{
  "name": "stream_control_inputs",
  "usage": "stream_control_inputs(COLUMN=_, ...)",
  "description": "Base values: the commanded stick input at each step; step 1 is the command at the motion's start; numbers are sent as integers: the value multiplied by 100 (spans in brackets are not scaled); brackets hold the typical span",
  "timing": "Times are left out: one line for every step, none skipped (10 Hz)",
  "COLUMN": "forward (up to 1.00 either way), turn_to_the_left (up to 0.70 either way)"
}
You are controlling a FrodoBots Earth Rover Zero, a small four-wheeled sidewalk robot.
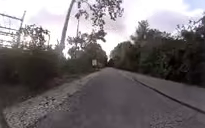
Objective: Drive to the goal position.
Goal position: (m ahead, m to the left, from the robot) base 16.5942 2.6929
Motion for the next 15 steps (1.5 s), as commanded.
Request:
stream_control_inputs(forward=70, turn_to_the_left=0)
stream_control_inputs(forward=70, turn_to_the_left=0)
stream_control_inputs(forward=70, turn_to_the_left=0)
stream_control_inputs(forward=70, turn_to_the_left=0)
stream_control_inputs(forward=70, turn_to_the_left=0)
stream_control_inputs(forward=70, turn_to_the_left=0)
stream_control_inputs(forward=70, turn_to_the_left=0)
stream_control_inputs(forward=70, turn_to_the_left=0)
stream_control_inputs(forward=70, turn_to_the_left=0)
stream_control_inputs(forward=70, turn_to_the_left=0)
stream_control_inputs(forward=70, turn_to_the_left=0)
stream_control_inputs(forward=70, turn_to_the_left=0)
stream_control_inputs(forward=70, turn_to_the_left=0)
stream_control_inputs(forward=70, turn_to_the_left=0)
stream_control_inputs(forward=70, turn_to_the_left=0)
